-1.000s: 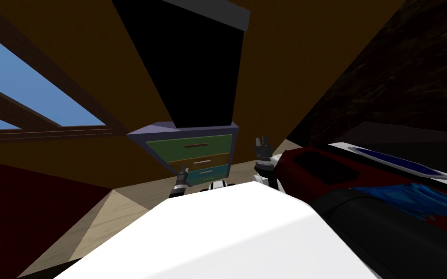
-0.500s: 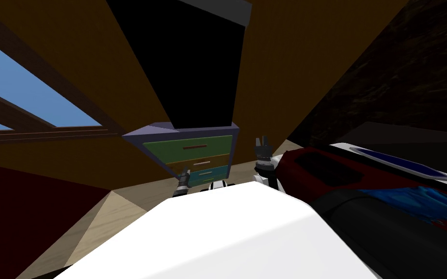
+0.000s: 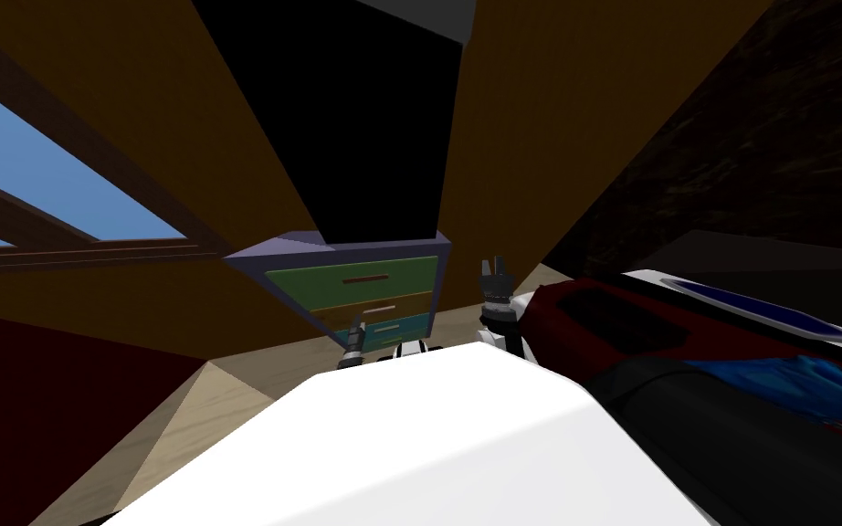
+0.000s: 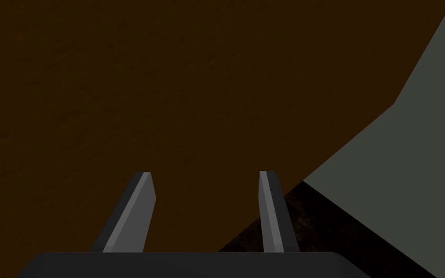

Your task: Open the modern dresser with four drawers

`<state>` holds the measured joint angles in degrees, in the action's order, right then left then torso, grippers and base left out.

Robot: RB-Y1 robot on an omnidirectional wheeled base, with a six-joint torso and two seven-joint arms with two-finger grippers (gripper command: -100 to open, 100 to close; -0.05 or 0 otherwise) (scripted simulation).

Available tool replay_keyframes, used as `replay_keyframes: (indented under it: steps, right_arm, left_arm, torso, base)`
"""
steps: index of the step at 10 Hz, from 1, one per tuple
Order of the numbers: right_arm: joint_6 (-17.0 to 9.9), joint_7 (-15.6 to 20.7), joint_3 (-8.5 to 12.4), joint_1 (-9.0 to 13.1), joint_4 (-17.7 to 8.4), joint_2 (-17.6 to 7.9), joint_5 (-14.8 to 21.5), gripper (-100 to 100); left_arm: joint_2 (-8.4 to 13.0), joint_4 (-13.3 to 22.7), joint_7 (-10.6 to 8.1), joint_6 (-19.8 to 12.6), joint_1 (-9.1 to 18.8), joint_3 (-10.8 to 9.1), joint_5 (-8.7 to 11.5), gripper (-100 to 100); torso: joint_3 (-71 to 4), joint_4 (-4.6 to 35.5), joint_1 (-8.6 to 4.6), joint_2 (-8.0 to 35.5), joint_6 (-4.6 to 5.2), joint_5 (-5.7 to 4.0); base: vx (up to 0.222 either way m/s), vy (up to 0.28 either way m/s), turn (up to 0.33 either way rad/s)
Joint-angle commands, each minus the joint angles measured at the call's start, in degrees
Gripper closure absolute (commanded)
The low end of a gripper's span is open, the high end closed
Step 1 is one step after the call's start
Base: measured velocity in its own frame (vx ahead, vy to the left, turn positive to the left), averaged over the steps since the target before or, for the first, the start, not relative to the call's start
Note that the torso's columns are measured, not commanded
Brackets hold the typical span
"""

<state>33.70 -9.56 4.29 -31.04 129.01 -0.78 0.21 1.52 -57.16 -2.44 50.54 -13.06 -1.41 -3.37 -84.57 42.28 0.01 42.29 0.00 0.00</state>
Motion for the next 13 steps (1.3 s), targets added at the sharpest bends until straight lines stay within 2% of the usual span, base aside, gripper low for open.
replay_keyframes:
  steps: [1, 3, 4, 5, 7, 11, 12, 13]
  right_arm:
    - [0.00, 0.00, 0.00, 0.00, 0.00, 0.00, 0.00, 0]
    - [0.00, 0.00, 0.00, 0.00, 0.00, 0.00, 0.00, 0]
    - [0.00, 0.00, 0.00, 0.00, 0.00, 0.00, 0.00, 0]
    - [0.00, 0.00, 0.00, 0.00, 0.00, 0.00, 0.00, 0]
    - [0.00, 0.00, 0.00, 0.01, 0.00, 0.00, 0.00, 0]
    - [-0.01, 0.00, -0.01, 0.03, -0.01, 0.00, 0.00, 0]
    - [-0.01, 0.00, -0.01, 0.03, 0.00, 0.00, 0.00, 0]
    - [0.00, 0.00, 0.00, 0.01, 0.00, 0.00, 0.00, 0]
  left_arm:
    - [-1.14, 0.12, 0.01, 0.11, -0.17, 0.06, -0.04, -100]
    - [-1.12, -1.07, -0.02, -2.28, 1.08, -0.13, 0.09, -100]
    - [-1.18, -0.85, 0.01, -1.58, 0.70, -0.06, 0.04, -100]
    - [-1.24, -0.04, 0.02, -0.20, -0.03, 0.05, -0.03, 100]
    - [-1.06, -0.94, -0.20, -1.35, 0.29, 0.12, -0.07, 100]
    - [-0.85, -3.27, -0.61, -3.22, 0.04, 0.49, -0.32, 100]
    - [-0.92, -2.95, -0.50, -2.84, 0.02, 0.44, -0.29, 100]
    - [1.57, -3.04, -0.52, -3.13, 0.06, 0.44, -0.28, -100]
  torso:
    - [0.01, 0.01, 0.00, 0.01, 0.00, 0.00]
    - [-0.01, 0.00, 0.01, -0.04, 0.01, 0.00]
    - [-0.05, -0.02, 0.00, -0.09, 0.00, 0.00]
    - [0.00, -0.01, -0.01, 0.00, 0.00, 0.00]
    - [0.07, 0.04, -0.01, 0.09, 0.01, 0.00]
    - [0.06, 0.03, -0.02, 0.07, 0.01, 0.00]
    - [-0.02, -0.01, -0.03, -0.04, 0.00, -0.01]
    - [-0.19, -0.08, 0.01, -0.35, 0.00, 0.00]
  base:
    - [0.008, -0.002, 0.000]
    - [0.034, -0.001, 0.004]
    - [0.021, 0.000, 0.000]
    - [-0.026, 0.004, -0.004]
    - [-0.052, -0.001, 0.015]
    - [-0.189, -0.012, 0.019]
    - [-0.092, -0.006, 0.002]
    - [-0.018, -0.004, -0.004]
